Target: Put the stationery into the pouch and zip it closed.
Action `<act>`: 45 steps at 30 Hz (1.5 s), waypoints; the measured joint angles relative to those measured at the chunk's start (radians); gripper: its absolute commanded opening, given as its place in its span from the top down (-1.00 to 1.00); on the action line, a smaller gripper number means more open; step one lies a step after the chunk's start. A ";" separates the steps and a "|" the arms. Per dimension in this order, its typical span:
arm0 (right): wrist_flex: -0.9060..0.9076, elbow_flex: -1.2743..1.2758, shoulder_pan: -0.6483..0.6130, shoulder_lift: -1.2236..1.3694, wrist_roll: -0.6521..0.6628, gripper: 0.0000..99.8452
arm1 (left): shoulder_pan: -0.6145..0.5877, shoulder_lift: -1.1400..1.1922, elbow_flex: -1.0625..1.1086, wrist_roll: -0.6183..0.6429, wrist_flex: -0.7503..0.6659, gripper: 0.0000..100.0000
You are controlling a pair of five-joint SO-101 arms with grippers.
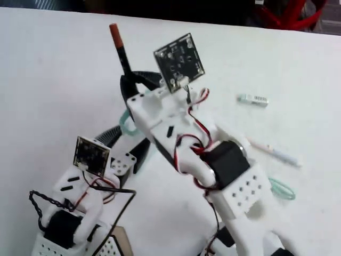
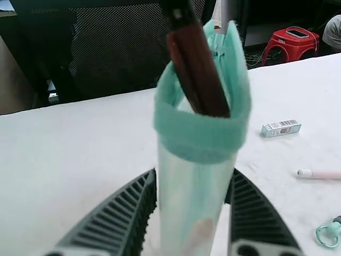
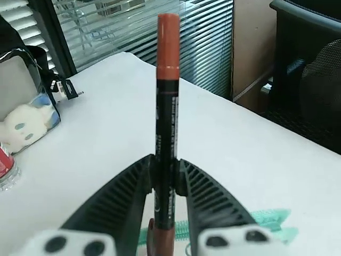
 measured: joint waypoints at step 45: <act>0.196 -0.210 0.764 0.471 0.270 0.60 | -0.003 0.002 0.021 0.000 -0.028 0.57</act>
